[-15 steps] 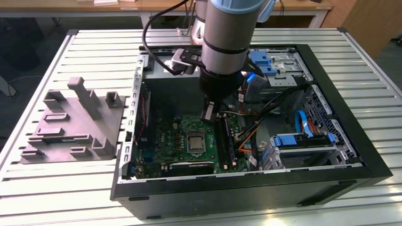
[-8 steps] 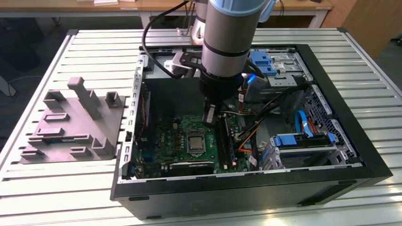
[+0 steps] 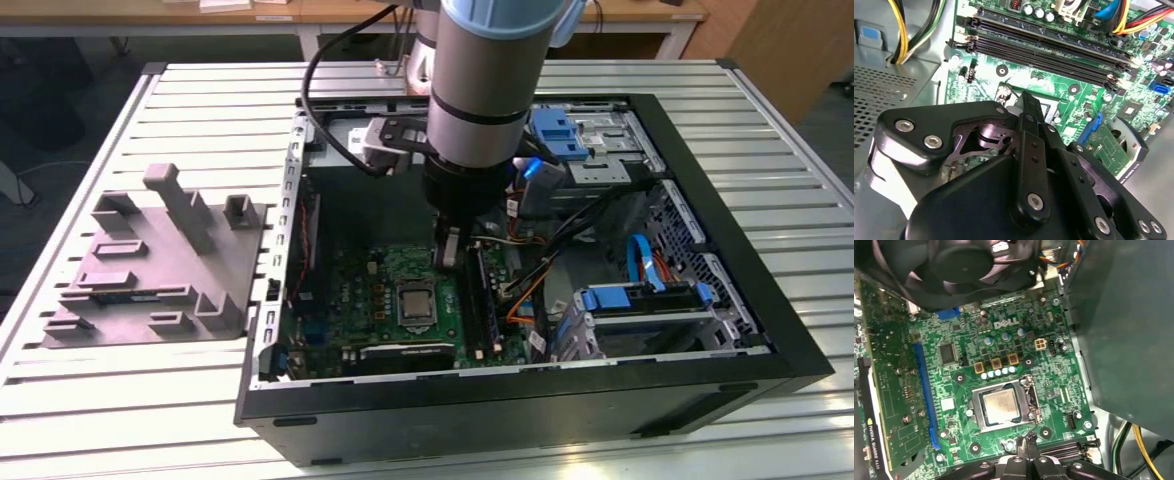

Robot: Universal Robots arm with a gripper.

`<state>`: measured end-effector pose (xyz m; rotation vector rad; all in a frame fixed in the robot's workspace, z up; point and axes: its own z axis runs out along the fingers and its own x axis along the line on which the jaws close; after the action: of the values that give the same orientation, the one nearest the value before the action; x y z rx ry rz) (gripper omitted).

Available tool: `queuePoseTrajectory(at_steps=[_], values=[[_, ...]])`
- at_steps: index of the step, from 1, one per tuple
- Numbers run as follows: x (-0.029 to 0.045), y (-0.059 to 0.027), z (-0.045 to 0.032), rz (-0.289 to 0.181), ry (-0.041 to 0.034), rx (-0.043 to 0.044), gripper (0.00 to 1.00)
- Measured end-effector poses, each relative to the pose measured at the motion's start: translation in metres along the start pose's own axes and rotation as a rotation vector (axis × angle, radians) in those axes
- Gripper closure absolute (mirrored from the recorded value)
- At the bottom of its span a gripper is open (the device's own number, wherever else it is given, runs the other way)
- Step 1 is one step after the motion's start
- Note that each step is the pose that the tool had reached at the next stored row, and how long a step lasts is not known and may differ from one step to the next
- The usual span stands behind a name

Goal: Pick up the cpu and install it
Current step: 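Install the first cpu locking lever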

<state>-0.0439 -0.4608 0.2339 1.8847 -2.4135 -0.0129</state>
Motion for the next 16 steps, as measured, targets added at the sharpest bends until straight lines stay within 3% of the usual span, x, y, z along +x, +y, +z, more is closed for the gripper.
queuePoseTrajectory(at_steps=[16], values=[[0.0021,-0.0003,0.0002,-0.005,0.0003,0.0003,0.89]])
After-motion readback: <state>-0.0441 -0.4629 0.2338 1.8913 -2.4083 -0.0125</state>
